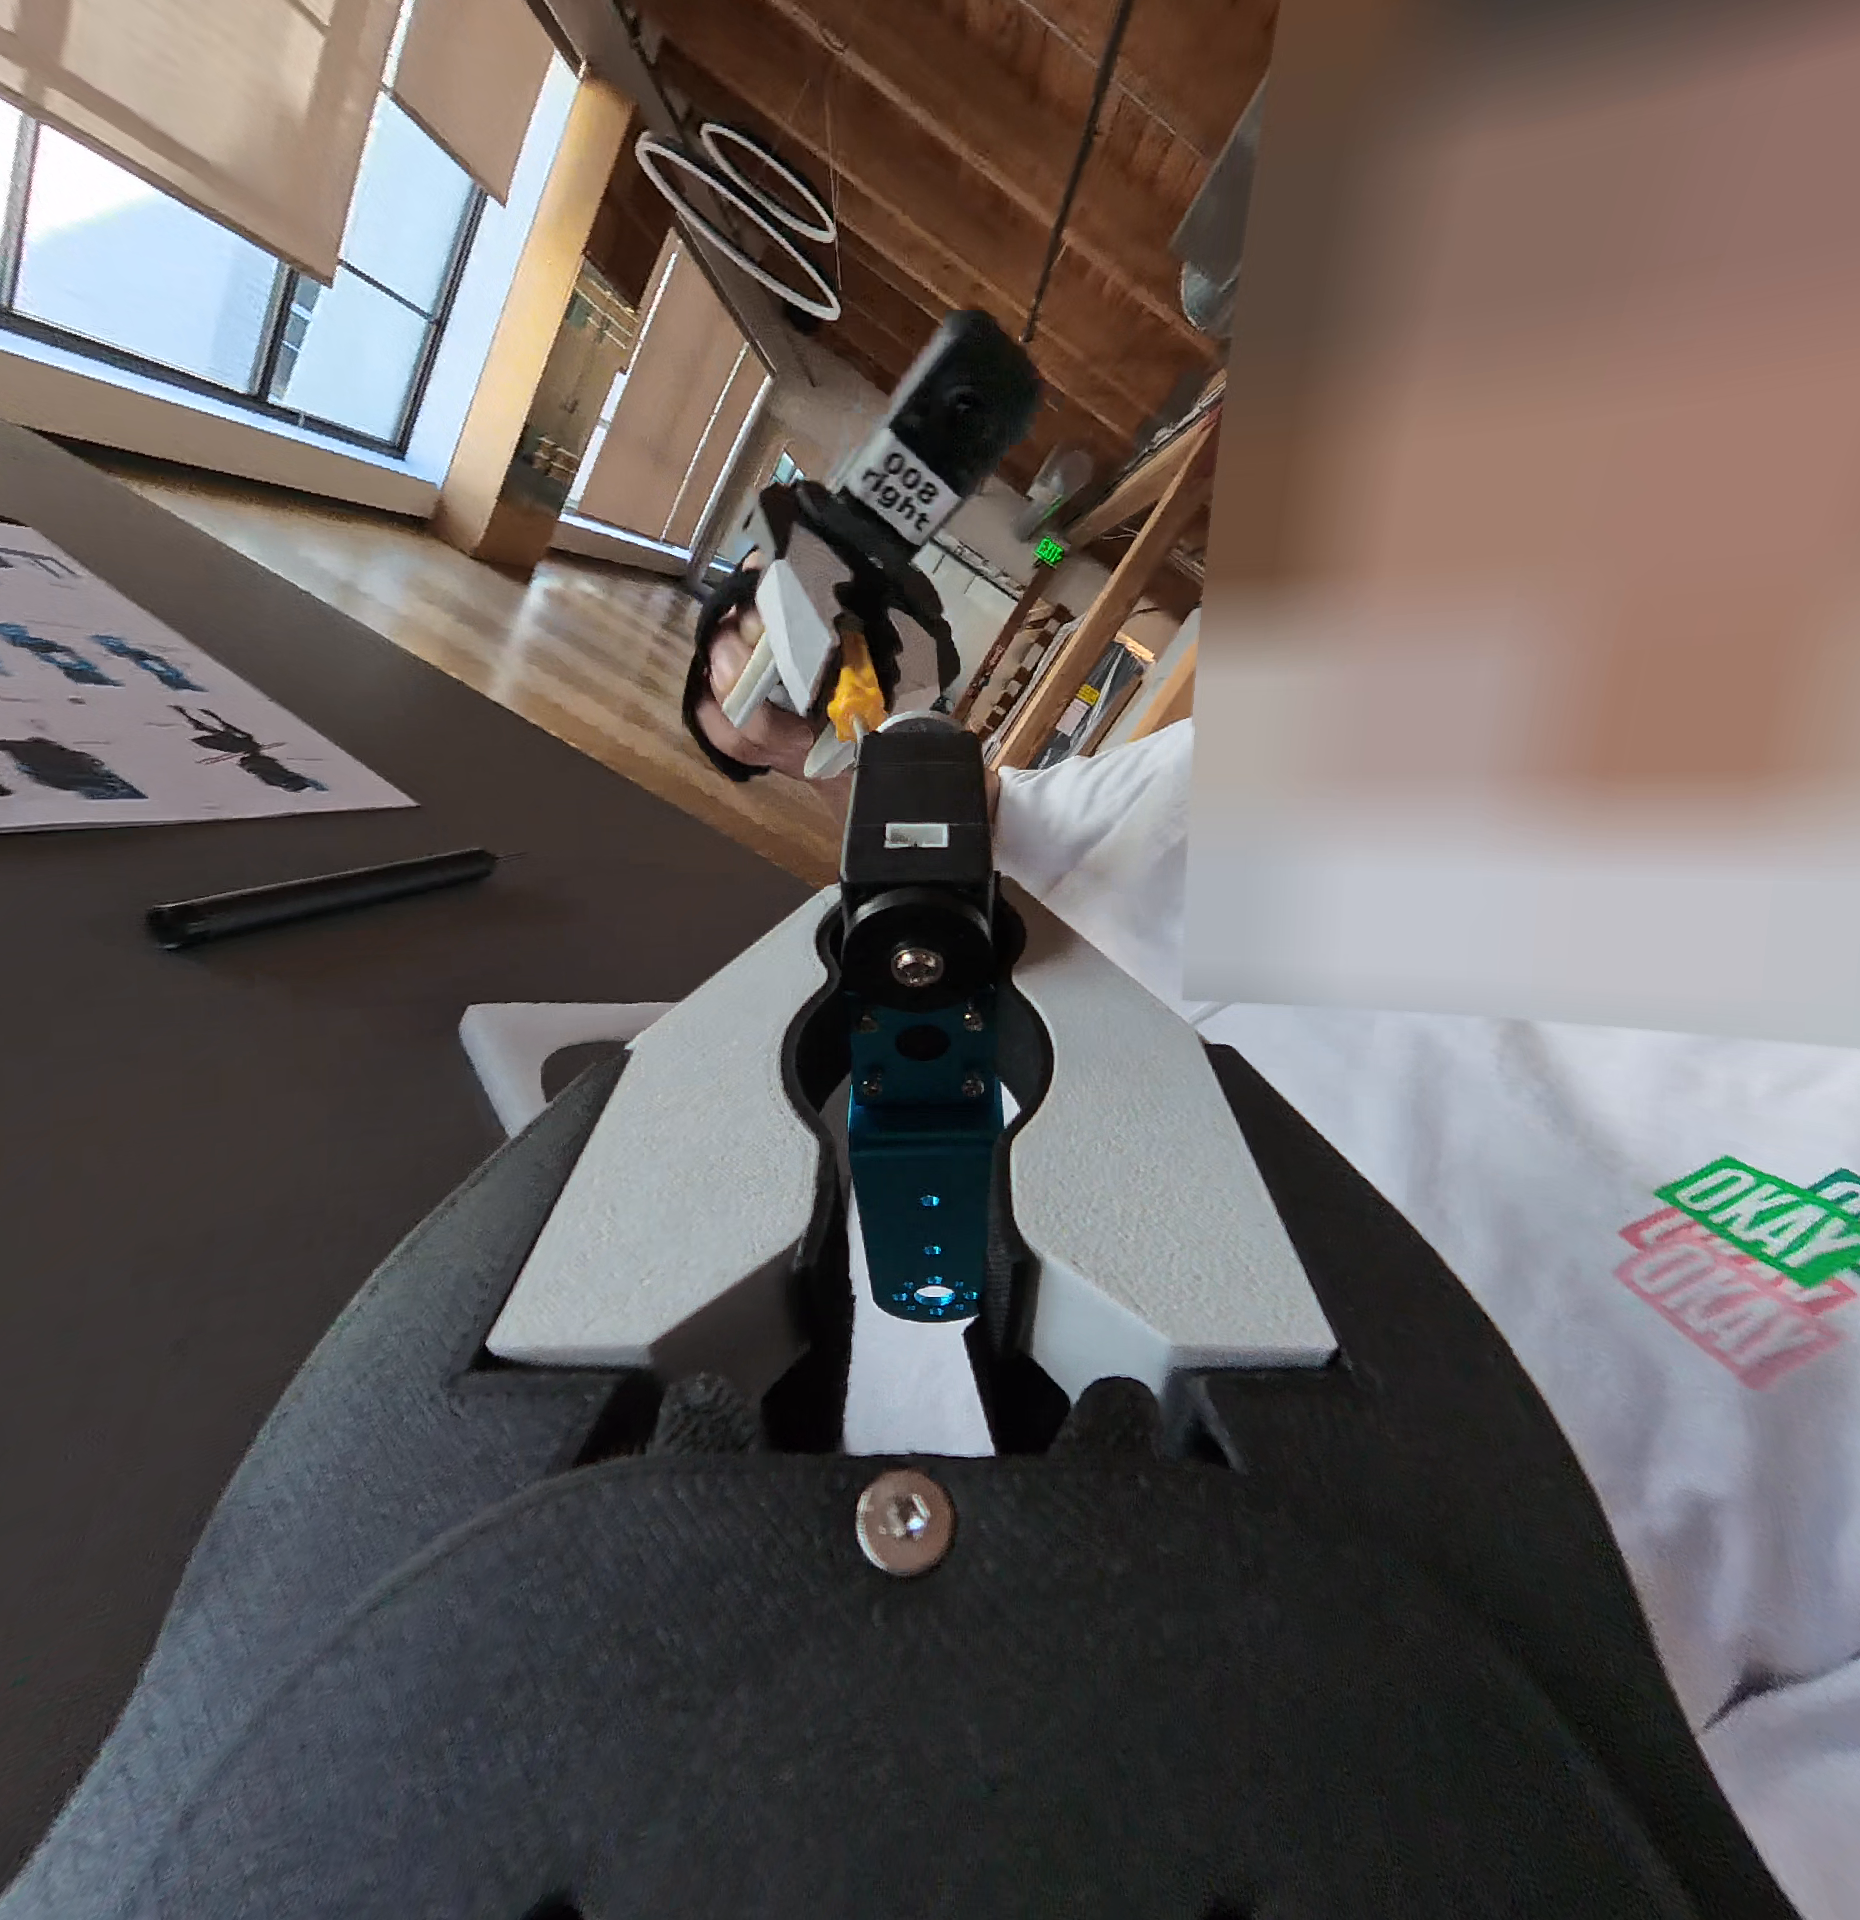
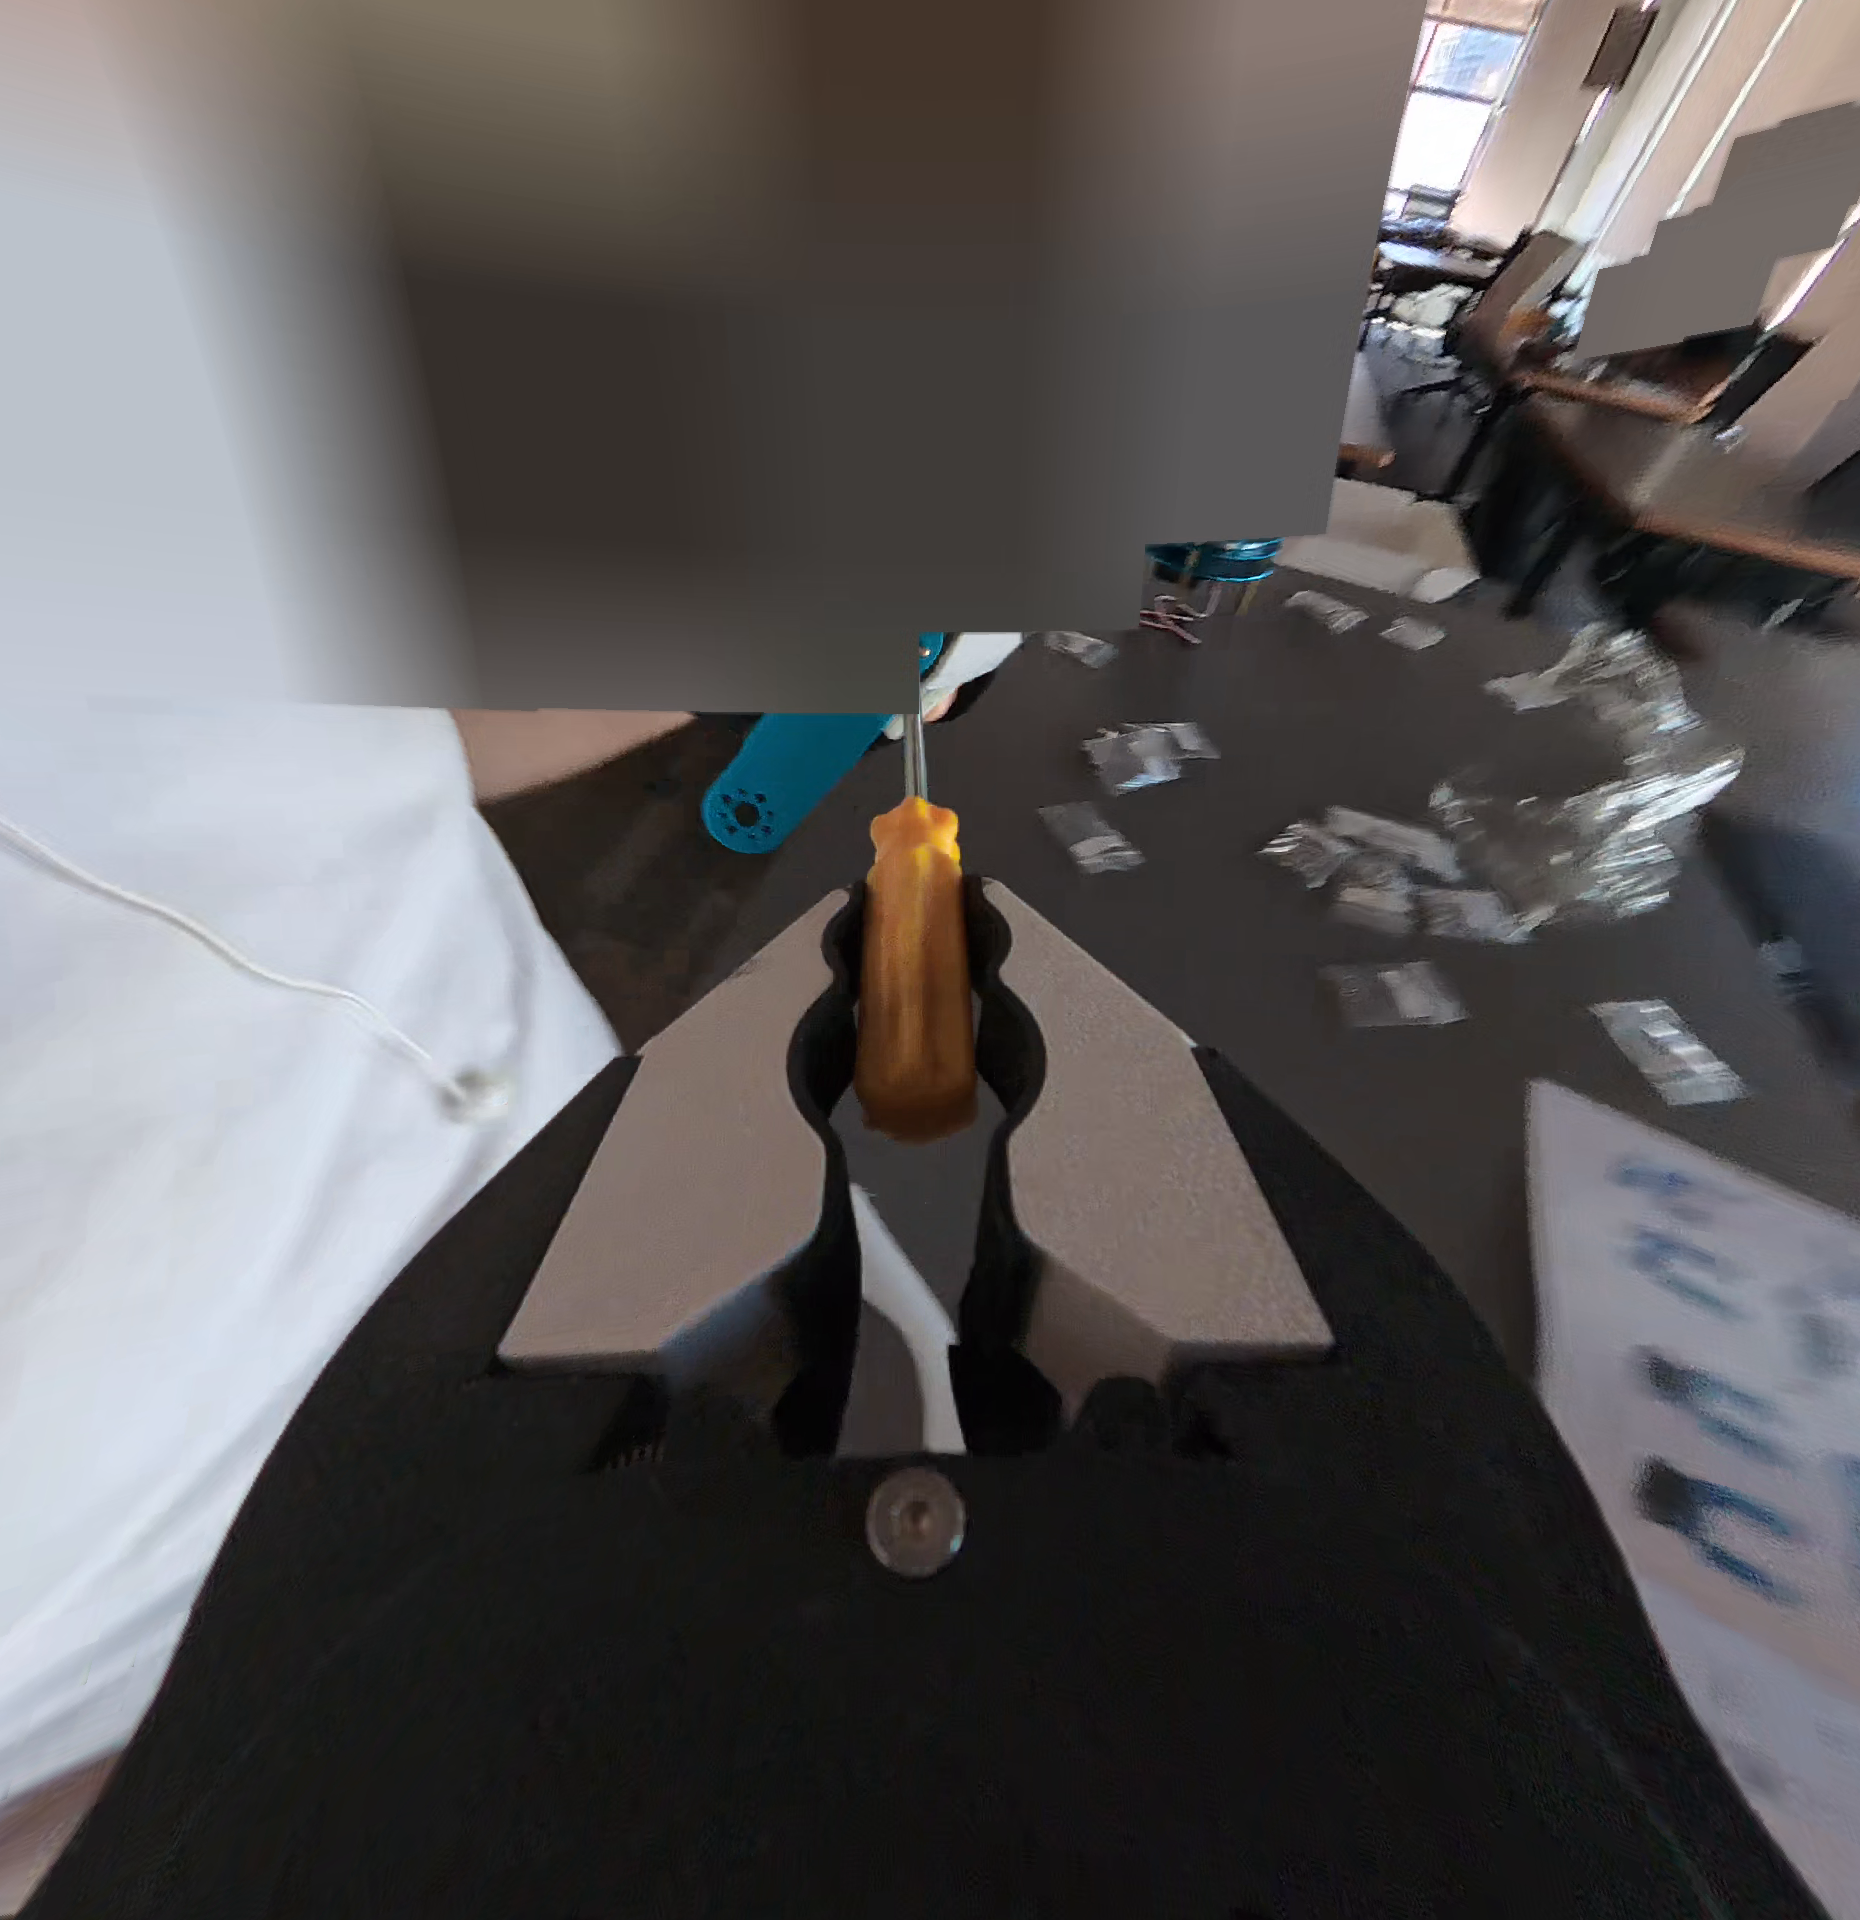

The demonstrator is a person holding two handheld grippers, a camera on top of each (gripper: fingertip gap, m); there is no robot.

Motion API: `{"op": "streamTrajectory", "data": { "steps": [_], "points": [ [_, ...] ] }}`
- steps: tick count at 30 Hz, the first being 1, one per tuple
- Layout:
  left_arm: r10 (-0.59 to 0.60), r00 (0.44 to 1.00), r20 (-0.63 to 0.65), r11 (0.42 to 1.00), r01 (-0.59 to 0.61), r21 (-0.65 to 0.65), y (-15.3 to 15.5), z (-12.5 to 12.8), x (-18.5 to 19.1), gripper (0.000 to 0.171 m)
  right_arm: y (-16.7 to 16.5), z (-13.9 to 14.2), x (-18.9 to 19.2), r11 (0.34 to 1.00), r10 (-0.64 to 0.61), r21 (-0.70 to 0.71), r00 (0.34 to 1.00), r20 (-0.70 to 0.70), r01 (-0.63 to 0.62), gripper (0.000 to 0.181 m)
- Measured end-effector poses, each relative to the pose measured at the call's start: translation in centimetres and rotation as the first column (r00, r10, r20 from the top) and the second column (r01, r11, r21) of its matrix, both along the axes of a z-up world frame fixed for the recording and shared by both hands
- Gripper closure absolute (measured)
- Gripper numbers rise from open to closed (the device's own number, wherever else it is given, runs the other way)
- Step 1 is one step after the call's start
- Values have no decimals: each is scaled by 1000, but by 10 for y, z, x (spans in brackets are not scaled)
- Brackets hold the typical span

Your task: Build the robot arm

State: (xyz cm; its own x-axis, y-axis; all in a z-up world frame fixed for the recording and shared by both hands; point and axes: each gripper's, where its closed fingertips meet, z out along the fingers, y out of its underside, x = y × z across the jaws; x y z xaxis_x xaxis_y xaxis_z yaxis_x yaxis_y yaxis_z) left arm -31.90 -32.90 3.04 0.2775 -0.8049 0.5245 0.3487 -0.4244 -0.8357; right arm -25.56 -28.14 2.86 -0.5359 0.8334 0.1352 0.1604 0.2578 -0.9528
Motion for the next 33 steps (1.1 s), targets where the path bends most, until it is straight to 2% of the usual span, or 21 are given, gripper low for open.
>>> {"op": "streamTrajectory", "data": {
  "steps": [2, 9, 33],
  "points": [
    [-19, 1000, 9, 1000, 19, -4, 0, 1, 4, 150, 1, 5, -2, 993, -20, 117, 998, -59, 26, 164],
    [-25, 1000, -10, 1000, 25, -7, 5, 0, 16, 150, -3, 7, 0, 959, 7, 284, 995, -96, 20, 164],
    [-38, 999, 4, 999, 38, 14, -10, 3, 17, 150, -6, 8, 7, 954, 29, 301, 995, -94, 0, 164]
  ]
}}
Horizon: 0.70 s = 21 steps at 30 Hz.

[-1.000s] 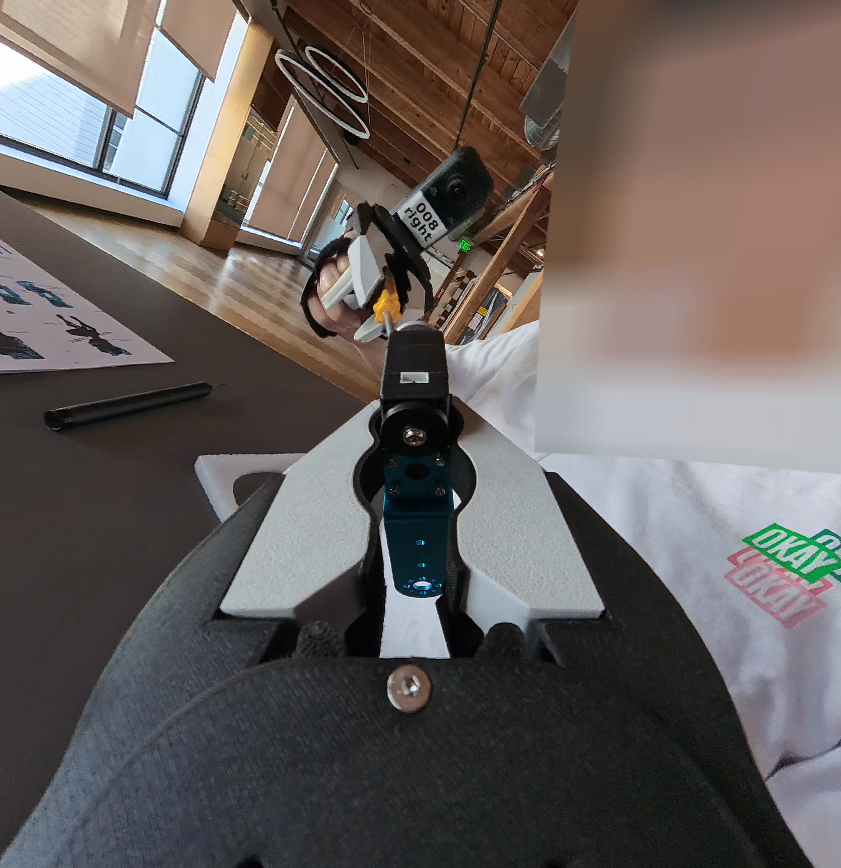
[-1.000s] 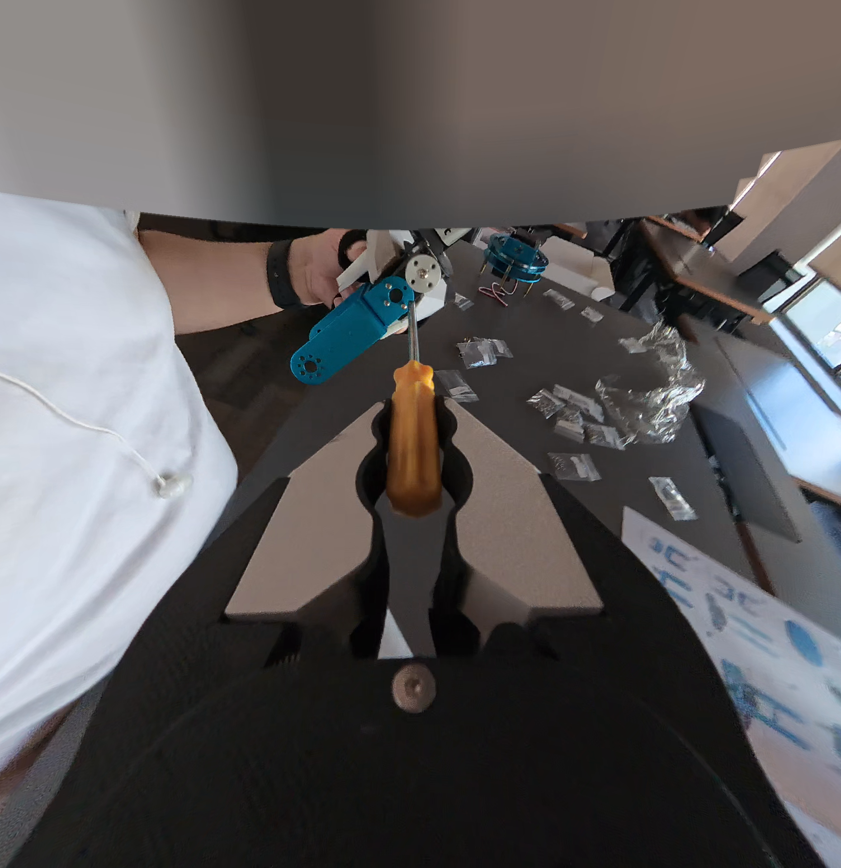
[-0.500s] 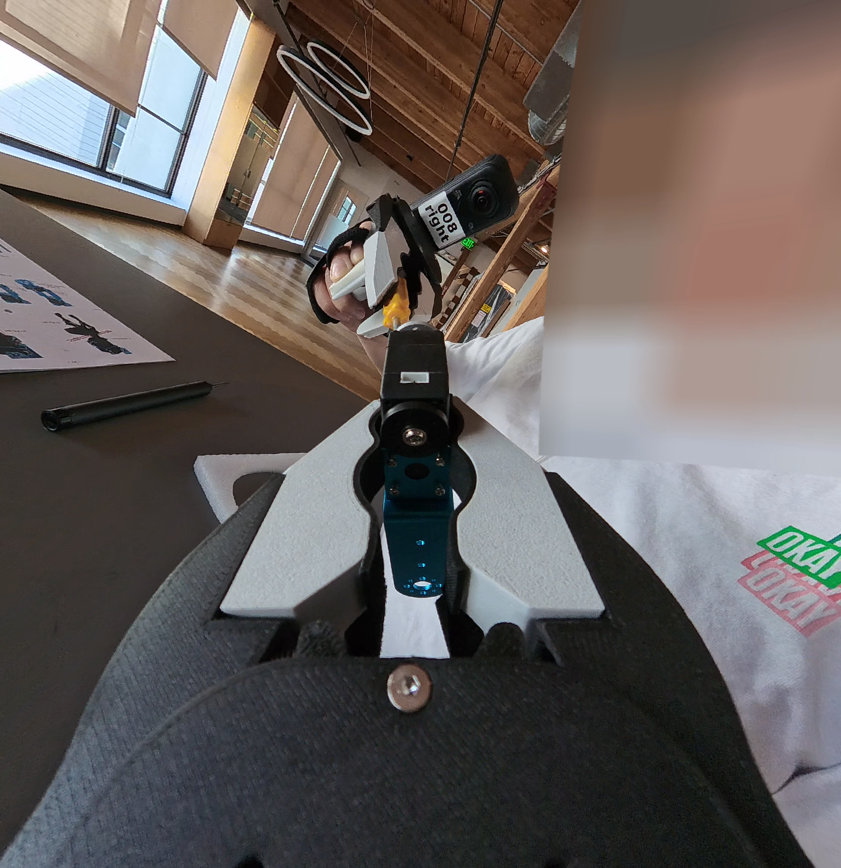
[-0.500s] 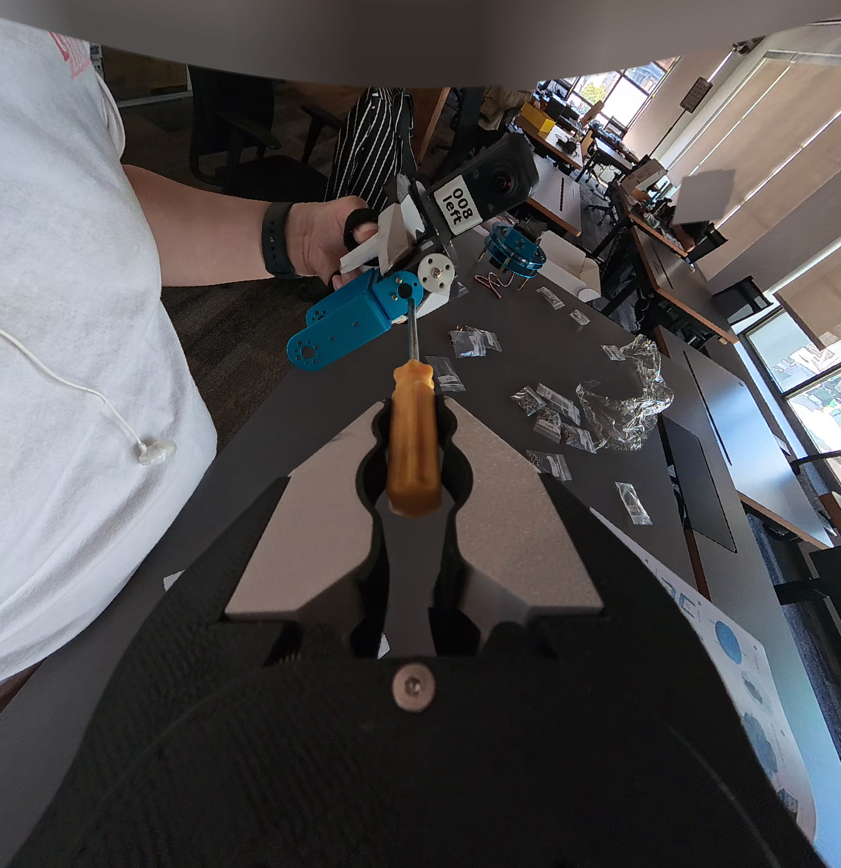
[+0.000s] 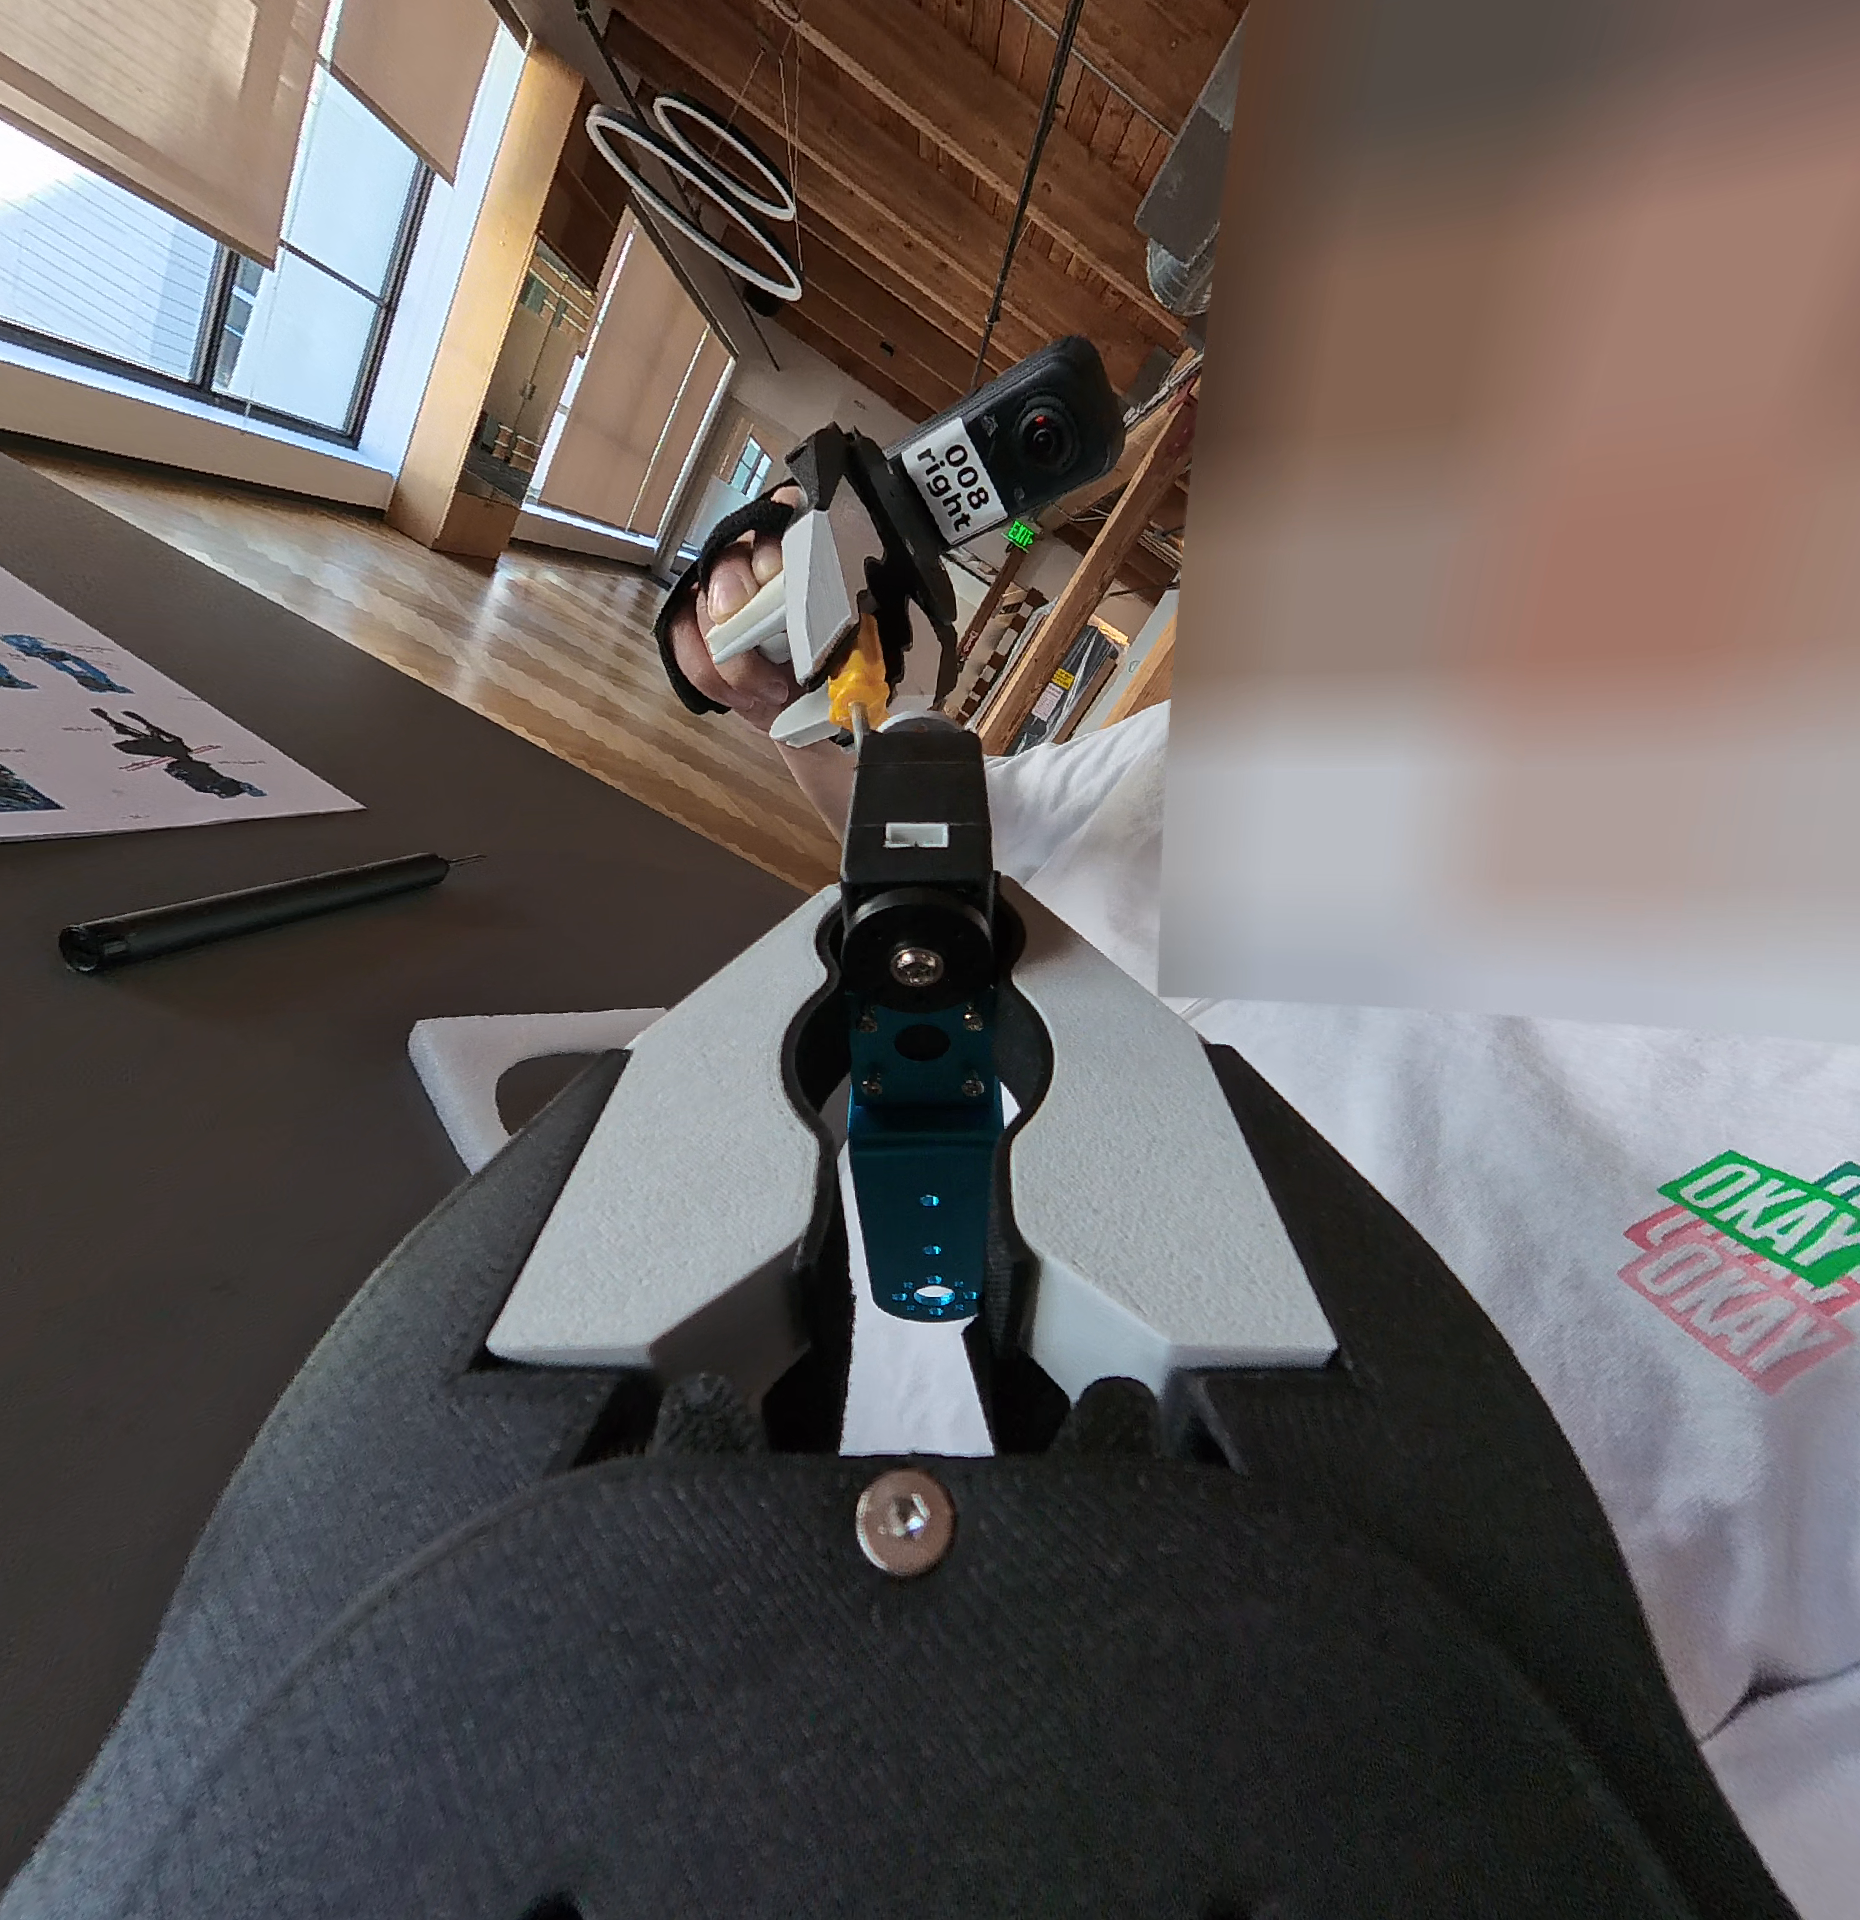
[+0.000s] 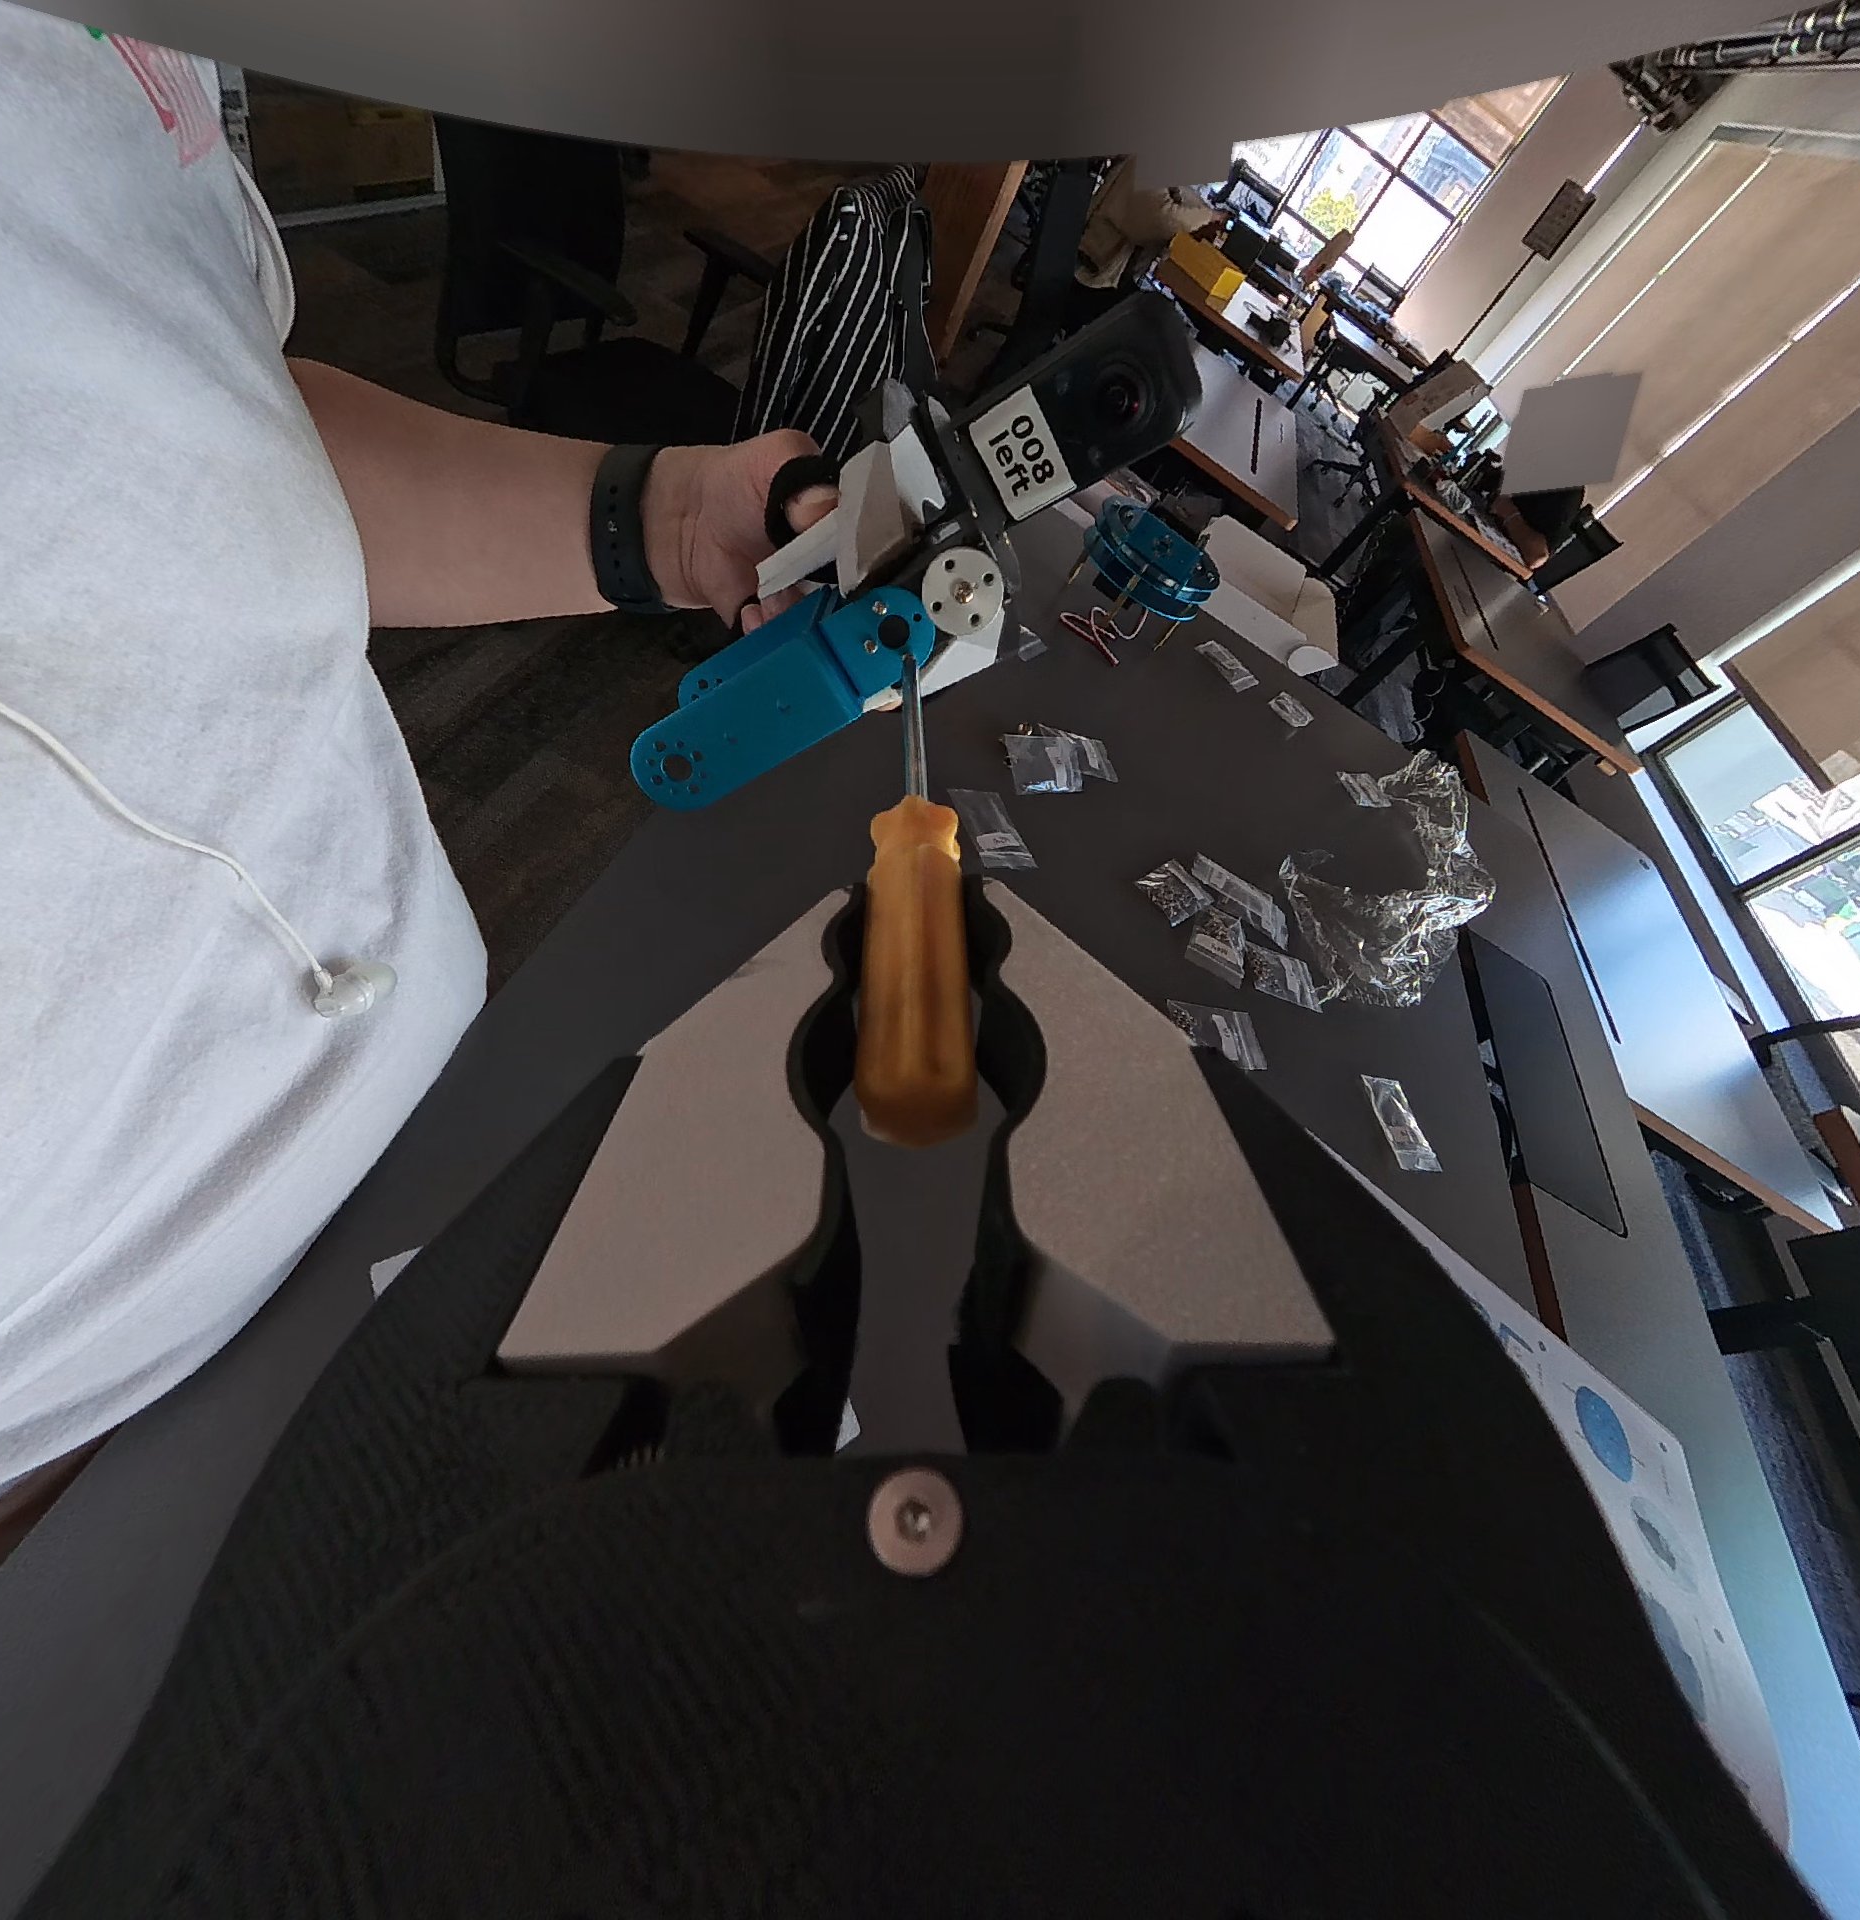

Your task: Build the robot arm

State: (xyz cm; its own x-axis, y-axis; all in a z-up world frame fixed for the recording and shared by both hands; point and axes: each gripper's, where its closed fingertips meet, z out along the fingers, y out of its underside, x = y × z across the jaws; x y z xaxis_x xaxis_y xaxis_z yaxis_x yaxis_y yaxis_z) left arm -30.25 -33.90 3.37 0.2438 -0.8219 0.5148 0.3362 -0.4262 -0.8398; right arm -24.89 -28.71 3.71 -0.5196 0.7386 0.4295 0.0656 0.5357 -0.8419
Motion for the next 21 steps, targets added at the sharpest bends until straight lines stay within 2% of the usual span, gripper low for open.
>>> {"op": "streamTrajectory", "data": {
  "steps": [3, 6, 9, 14, 21],
  "points": [
    [-4, 1000, -7, 1000, 4, -2, -2, -2, 0, 150, 0, -2, 1, 999, 6, 53, 1000, -4, -6, 164],
    [-24, 1000, -17, 999, 23, -34, -3, -7, 2, 150, 0, -3, 3, 983, 29, 180, 999, -29, -23, 164],
    [-75, 996, 41, 993, 78, -84, -5, -6, 5, 150, -1, 0, 5, 957, 62, 289, 996, -67, -40, 164],
    [-78, 992, 103, 979, 96, -180, 2, -13, 3, 151, -1, 1, 6, 853, 110, 520, 986, -126, -29, 164],
    [-155, 956, 247, 941, 219, -257, -1, -14, 4, 151, -2, 0, 6, 803, 193, 593, 967, -163, -60, 164]
  ]
}}
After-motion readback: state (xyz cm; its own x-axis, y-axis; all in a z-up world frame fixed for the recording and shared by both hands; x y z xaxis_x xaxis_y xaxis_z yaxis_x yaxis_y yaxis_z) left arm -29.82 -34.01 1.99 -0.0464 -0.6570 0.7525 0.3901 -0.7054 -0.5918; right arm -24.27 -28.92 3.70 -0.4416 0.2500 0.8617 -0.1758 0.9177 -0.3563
